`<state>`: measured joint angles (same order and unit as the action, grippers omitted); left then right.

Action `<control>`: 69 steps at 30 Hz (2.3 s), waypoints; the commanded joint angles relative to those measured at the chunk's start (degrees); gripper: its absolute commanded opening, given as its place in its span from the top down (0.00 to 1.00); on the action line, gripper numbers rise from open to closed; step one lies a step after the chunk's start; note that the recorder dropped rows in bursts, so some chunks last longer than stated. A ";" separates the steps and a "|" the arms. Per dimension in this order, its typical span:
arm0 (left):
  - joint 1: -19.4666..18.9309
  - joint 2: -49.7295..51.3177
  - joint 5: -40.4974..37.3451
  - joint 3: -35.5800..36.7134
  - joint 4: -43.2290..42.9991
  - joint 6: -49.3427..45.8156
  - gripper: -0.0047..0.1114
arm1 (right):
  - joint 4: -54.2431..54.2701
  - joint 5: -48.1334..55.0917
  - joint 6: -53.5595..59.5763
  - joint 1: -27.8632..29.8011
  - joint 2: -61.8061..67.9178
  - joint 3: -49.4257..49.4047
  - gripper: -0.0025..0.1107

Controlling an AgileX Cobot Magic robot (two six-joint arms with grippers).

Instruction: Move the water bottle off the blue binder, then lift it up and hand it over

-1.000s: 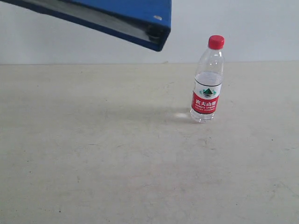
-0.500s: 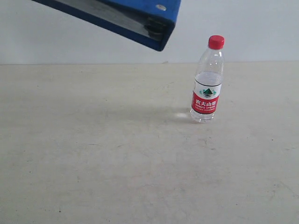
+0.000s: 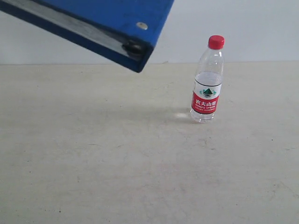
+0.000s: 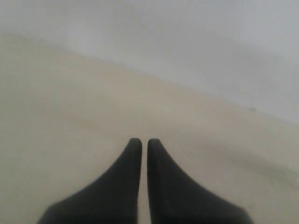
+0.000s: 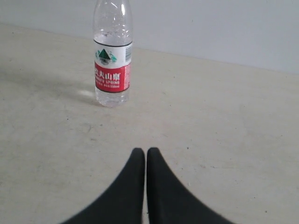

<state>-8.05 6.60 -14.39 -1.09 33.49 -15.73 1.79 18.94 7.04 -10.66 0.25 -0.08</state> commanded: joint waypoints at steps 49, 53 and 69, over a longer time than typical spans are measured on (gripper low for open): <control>0.97 -6.60 5.70 1.09 -22.16 -2.17 0.92 | 0.26 -0.48 -0.55 0.37 -0.25 0.08 0.98; 0.96 -6.60 5.59 1.09 -22.16 -2.17 0.92 | 0.36 -0.41 -0.68 0.37 -0.25 0.08 0.98; 0.96 -6.60 5.49 1.09 -22.16 -2.17 0.92 | 0.68 -0.55 -0.68 0.37 -0.25 0.08 0.98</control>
<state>-7.35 0.22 -9.83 0.07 11.43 -17.63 2.23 18.94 6.40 -10.66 0.25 -0.08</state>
